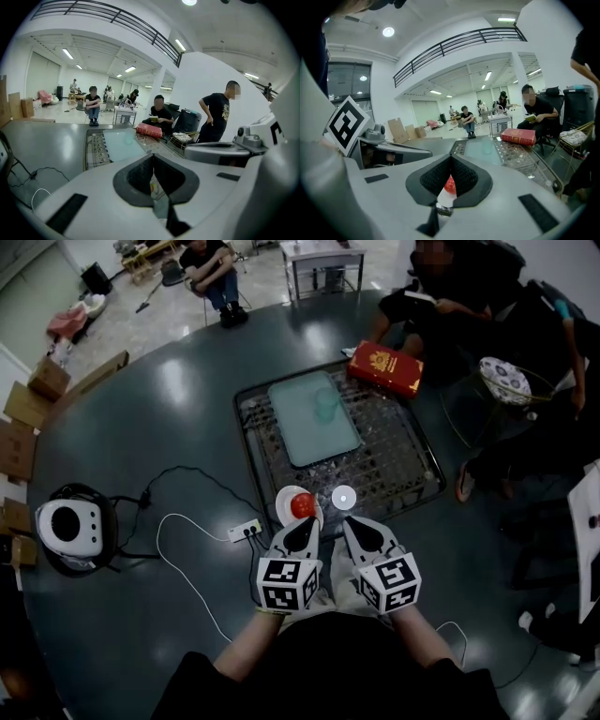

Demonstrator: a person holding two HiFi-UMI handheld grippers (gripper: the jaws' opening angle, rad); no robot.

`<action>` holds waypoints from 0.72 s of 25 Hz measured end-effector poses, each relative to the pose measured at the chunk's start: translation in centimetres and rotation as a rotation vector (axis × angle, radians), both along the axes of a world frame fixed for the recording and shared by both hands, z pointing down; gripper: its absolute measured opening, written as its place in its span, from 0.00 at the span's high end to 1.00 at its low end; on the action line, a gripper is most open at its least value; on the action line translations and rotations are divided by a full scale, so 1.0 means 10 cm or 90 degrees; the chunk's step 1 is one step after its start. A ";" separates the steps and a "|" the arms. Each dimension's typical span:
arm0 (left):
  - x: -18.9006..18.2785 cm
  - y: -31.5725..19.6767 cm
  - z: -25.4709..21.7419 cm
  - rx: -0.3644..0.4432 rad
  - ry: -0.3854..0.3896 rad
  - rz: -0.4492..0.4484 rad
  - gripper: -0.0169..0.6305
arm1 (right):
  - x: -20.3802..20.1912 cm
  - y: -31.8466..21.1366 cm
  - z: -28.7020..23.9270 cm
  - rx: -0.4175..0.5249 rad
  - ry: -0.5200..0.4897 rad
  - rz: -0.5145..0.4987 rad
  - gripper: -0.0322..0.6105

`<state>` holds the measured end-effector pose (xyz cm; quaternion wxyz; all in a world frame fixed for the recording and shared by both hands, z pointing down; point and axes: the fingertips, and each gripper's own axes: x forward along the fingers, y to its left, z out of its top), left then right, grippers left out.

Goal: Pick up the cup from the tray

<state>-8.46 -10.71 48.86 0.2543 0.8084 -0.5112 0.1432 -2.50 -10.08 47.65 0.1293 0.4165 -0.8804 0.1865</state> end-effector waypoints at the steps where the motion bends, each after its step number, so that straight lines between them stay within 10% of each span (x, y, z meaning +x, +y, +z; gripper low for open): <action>1: 0.02 -0.08 0.00 -0.001 0.002 -0.003 0.96 | 0.02 -0.09 0.00 0.001 0.001 -0.003 0.94; 18: 0.22 -1.27 0.12 -0.022 0.007 -0.050 0.96 | 0.27 -1.31 0.05 -0.016 0.008 -0.037 0.94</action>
